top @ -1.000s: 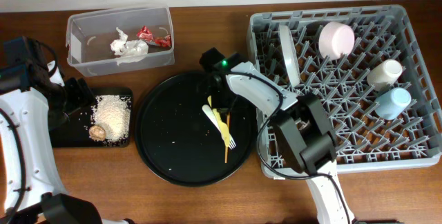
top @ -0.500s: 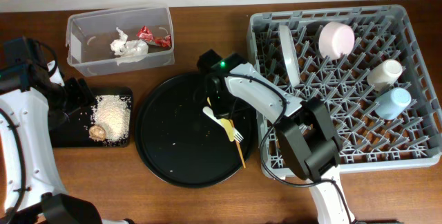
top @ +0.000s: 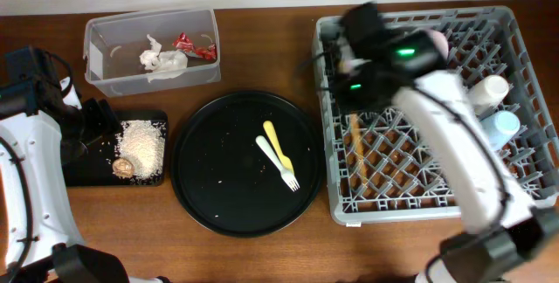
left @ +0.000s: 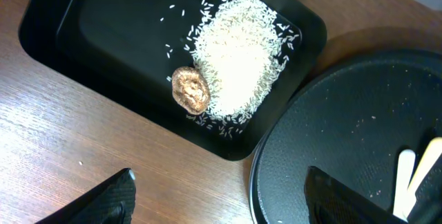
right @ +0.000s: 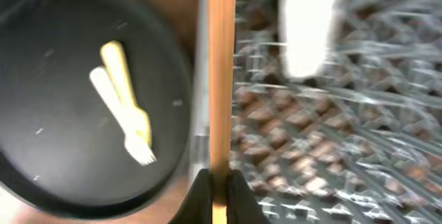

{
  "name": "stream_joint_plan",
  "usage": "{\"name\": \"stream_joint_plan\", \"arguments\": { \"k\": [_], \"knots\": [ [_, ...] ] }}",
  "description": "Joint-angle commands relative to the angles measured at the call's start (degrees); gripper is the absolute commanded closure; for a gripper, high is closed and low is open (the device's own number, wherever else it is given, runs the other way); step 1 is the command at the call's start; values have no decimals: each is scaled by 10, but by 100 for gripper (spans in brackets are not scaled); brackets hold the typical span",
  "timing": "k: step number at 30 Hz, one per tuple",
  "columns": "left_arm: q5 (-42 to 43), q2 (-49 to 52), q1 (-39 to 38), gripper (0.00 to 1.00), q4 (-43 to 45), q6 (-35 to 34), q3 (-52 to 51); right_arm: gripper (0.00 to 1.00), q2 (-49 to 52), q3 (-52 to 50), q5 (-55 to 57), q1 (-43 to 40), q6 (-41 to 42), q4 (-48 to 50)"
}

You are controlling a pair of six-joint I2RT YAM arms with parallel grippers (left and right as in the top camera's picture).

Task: Sort waste into correct bins and load items into the dishwasher rack
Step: 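Carry the chopstick into the rack and release it upright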

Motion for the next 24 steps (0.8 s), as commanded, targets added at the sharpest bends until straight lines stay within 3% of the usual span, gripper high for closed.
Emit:
{"name": "stream_joint_plan", "arguments": {
  "k": [1,4,9,13,16,17,18,21,24],
  "knots": [
    [2,-3,2,22,-1,-7,2,96,-1,1,10,-80,-56,-24],
    [2,-3,2,22,0,-7,2,96,2,-26,10,-165,-197,-9],
    [2,-3,2,22,0,-7,2,96,17,-156,8,-229,-284,98],
    [2,-3,2,22,0,-7,2,96,17,-276,7,-228,-285,218],
    [2,-3,2,22,-1,-7,2,95,19,-285,7,-228,-282,235],
    [2,-3,2,22,-1,-7,2,78,19,-285,7,-228,-278,235],
    [2,-3,2,22,-1,-7,2,53,19,-285,7,-228,-271,235],
    [2,-3,2,22,-3,-7,2,50,18,-285,7,-228,-269,235],
    [2,-3,1,22,-3,-7,2,47,-10,-222,-27,-228,-247,176]
  ]
}}
